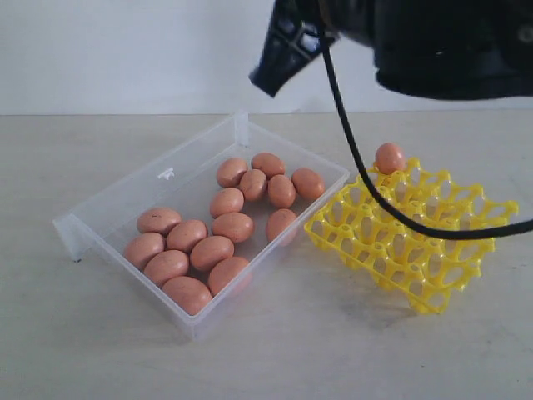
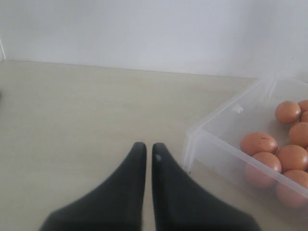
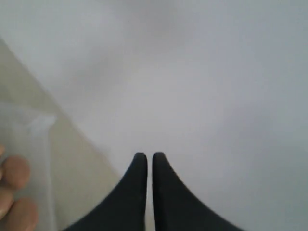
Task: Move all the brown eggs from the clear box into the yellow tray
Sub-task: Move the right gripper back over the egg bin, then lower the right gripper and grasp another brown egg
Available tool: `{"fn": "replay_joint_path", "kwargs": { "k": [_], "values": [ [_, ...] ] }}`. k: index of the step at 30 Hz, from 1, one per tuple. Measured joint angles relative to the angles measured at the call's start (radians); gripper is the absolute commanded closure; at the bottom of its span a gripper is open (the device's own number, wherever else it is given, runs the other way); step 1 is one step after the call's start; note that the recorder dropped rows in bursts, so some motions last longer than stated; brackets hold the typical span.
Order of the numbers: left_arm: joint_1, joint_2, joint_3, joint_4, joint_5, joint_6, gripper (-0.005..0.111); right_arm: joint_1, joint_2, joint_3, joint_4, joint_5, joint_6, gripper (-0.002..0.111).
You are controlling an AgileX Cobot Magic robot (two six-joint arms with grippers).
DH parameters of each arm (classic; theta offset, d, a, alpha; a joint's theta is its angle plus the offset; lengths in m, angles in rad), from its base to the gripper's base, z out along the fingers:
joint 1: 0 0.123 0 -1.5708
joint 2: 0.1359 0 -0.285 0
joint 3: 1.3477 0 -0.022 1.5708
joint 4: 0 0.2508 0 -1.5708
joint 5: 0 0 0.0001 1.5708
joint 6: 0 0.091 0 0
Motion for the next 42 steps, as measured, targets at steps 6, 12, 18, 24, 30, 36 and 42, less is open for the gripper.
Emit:
{"fn": "replay_joint_path", "kwargs": {
  "k": [6,12,18,24,30,36,42],
  "values": [
    [0.0,0.0,0.0,0.0,0.0,0.0,0.103,-0.124,0.101,-0.095,0.919,0.02,-0.563,0.109],
    [0.0,0.0,0.0,0.0,0.0,0.0,0.103,-0.204,0.24,-0.276,1.686,0.096,-1.095,0.109],
    [0.0,0.0,0.0,0.0,0.0,0.0,0.103,-0.203,0.431,-0.482,1.813,0.216,-1.167,0.109],
    [0.0,0.0,0.0,0.0,0.0,0.0,0.103,-0.203,0.546,-0.538,1.813,0.22,-1.211,0.092],
    [0.0,0.0,0.0,0.0,0.0,0.0,0.103,-0.203,0.595,-0.545,1.708,0.212,-1.453,0.059],
    [0.0,0.0,0.0,0.0,0.0,0.0,0.103,-0.203,0.649,-0.545,1.636,0.166,-1.654,0.06],
    [0.0,0.0,0.0,0.0,0.0,0.0,0.103,-0.203,0.692,-0.545,1.645,0.159,-1.817,0.06]
  ]
}}
